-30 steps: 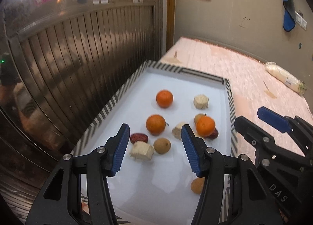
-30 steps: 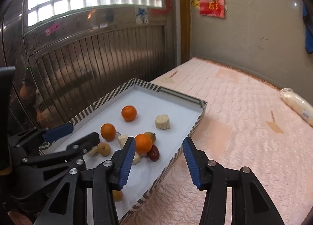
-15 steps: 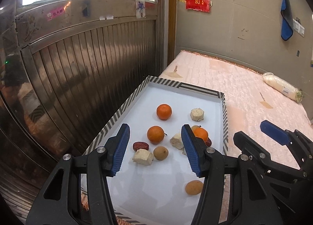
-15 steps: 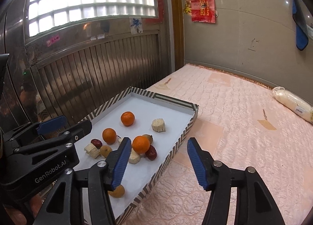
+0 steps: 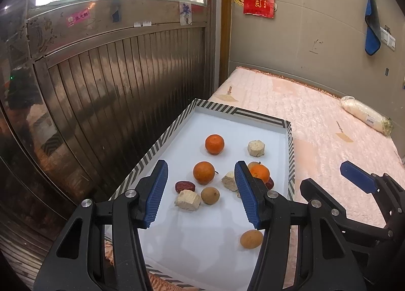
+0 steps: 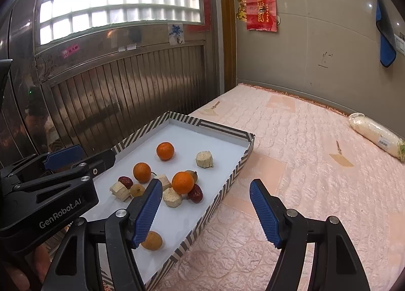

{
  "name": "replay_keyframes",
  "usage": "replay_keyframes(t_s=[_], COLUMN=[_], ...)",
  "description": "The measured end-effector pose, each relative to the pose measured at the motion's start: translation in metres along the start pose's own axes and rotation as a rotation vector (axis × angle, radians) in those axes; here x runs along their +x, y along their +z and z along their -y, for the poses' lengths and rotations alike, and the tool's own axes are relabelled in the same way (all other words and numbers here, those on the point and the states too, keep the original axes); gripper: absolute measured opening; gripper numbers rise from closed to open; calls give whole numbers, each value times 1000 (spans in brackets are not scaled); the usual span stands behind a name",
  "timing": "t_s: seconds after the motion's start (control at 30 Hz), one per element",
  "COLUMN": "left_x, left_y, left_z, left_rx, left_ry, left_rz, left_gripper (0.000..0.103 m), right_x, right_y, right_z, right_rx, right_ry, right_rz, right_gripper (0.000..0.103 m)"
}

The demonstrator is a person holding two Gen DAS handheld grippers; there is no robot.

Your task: Organize fruits

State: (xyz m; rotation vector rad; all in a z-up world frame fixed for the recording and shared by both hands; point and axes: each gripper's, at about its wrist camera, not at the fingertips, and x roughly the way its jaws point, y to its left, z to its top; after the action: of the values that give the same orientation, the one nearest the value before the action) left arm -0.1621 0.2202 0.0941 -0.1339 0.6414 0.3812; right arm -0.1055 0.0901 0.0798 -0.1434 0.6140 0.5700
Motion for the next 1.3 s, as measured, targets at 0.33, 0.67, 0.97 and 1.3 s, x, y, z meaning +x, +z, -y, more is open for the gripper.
replay_keyframes(t_s=[0.33,0.67,0.97,1.3], left_x=[3,7,9,14], left_y=[-2,-1,-1,-1], left_z=[1,-1,-2,-5], left_rx=[-2,-6,-3,-8], left_ry=[-2,-4,-1,0], left_rz=[-18,-27,-31,-39], left_gripper=[55,55,55,55], right_x=[2,4,8,13], right_y=[-2,-2,-3,-3], right_z=[0,-1,-1,-2], right_rx=[-3,-4,-3,-1], right_ry=[1,4,7,14], right_rz=[-12,-17,-27,-37], right_gripper=[70,70,70,70])
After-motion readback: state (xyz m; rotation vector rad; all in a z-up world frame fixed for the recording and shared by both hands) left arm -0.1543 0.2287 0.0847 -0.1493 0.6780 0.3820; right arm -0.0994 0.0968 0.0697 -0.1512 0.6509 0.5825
